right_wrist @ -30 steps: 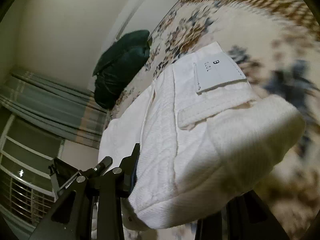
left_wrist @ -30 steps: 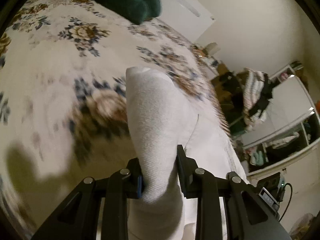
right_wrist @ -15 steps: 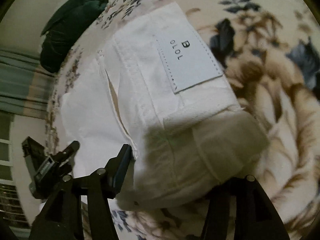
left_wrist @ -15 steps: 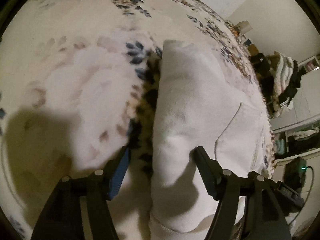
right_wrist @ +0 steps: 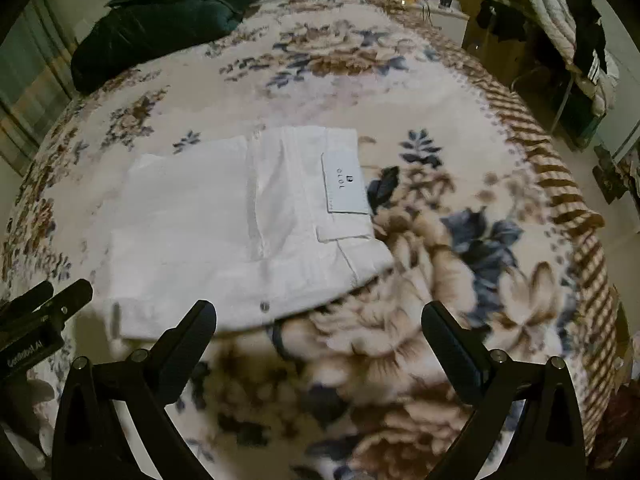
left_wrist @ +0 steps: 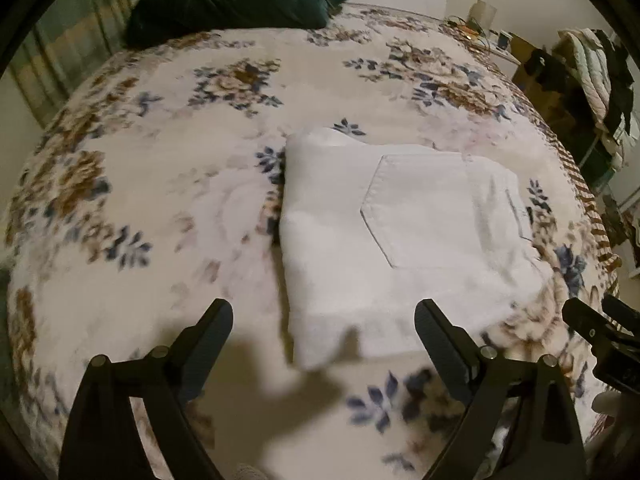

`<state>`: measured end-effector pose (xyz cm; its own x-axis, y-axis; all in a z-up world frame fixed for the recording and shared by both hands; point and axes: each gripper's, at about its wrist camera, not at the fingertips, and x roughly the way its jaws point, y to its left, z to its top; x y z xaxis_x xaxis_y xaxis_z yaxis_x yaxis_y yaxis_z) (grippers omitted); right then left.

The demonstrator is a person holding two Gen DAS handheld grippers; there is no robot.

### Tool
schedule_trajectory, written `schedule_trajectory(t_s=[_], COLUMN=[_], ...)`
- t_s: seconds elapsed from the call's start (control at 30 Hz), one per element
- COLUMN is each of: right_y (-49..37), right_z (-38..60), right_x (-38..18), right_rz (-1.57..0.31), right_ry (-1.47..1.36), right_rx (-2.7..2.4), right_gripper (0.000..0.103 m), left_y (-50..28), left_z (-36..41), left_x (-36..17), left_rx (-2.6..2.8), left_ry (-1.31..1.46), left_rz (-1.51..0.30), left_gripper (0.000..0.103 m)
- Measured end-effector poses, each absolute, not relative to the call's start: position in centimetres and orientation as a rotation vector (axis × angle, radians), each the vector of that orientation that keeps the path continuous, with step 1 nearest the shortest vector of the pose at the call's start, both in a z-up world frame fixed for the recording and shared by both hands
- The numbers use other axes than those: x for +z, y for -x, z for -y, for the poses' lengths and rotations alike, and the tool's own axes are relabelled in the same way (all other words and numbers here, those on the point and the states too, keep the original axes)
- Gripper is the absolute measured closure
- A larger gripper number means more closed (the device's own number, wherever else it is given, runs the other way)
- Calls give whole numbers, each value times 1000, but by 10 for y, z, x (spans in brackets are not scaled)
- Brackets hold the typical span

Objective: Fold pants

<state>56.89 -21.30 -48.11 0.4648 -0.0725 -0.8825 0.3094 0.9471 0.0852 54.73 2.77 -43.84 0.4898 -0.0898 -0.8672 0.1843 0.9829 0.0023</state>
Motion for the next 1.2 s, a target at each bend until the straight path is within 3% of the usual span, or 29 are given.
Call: schedule_trajectory(t_s=[0.87, 1.2], right_y=[-252, -145], right_z=[213, 189], right_x=[-156, -42], right_rz=[-765, -660], right_ry=[-143, -77], right_rx=[-157, -147], right_gripper=[0, 0], left_y=[-267, -188], left_z=[-2, -12], left_x=[-171, -98], left_rx=[-85, -74], left_ry=[-61, -60], left_rz=[-793, -713], left_gripper=[10, 10])
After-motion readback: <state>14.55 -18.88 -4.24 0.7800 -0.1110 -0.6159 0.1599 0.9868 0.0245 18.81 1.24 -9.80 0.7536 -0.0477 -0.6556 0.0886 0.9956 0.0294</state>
